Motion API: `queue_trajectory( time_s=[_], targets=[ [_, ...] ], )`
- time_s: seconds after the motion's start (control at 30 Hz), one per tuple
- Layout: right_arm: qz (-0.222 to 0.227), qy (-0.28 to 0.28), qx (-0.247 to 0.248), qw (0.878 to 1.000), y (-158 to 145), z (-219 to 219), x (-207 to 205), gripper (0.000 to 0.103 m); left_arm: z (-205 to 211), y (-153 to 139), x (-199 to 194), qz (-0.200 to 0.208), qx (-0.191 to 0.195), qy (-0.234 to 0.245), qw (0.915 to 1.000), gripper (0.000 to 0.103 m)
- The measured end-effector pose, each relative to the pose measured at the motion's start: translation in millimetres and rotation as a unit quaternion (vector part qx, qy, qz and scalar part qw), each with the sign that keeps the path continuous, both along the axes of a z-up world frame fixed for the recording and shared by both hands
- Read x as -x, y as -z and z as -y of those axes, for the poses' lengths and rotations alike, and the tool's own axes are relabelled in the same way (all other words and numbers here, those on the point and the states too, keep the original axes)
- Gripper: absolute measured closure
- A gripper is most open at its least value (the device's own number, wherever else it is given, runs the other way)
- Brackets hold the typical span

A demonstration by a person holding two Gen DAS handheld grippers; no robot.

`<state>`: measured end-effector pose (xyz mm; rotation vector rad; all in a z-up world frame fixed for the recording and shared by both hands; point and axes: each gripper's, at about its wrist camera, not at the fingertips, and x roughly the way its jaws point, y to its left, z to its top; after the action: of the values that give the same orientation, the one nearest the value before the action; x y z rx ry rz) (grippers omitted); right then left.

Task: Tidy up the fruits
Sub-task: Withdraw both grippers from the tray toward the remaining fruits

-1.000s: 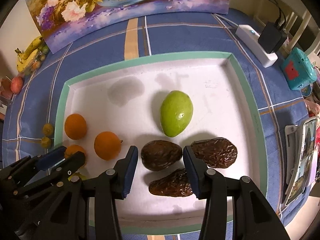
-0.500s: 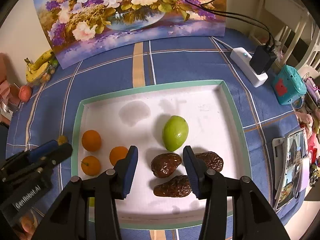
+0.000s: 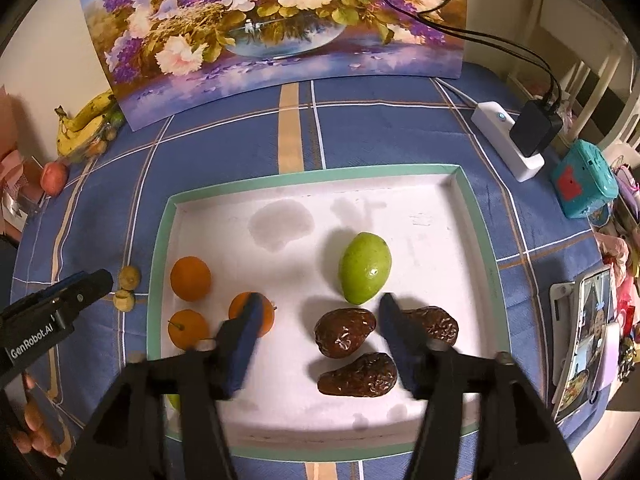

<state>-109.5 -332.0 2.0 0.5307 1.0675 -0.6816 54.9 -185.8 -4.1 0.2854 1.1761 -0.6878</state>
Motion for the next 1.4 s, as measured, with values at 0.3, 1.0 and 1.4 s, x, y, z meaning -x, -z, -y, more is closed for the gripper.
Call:
queue_trajectory(
  time_s=[0.3, 1.0, 1.4],
  targets=[
    [0.004, -0.004, 0.008, 1.000, 0, -2, -2, 0.018, -8, 0, -9, 0.041, -0.028, -0.023, 0.9985, 0.000],
    [0.020, -0.019, 0.010, 1.000, 4, -20, -22, 0.005, -46, -3, -39, 0.061, -0.036, -0.084, 0.9940, 0.000],
    [0.037, -0.068, 0.001, 0.997, 8, -56, -62, 0.005, -70, 3, -59, 0.056, -0.012, -0.111, 0.9922, 0.000]
  ],
)
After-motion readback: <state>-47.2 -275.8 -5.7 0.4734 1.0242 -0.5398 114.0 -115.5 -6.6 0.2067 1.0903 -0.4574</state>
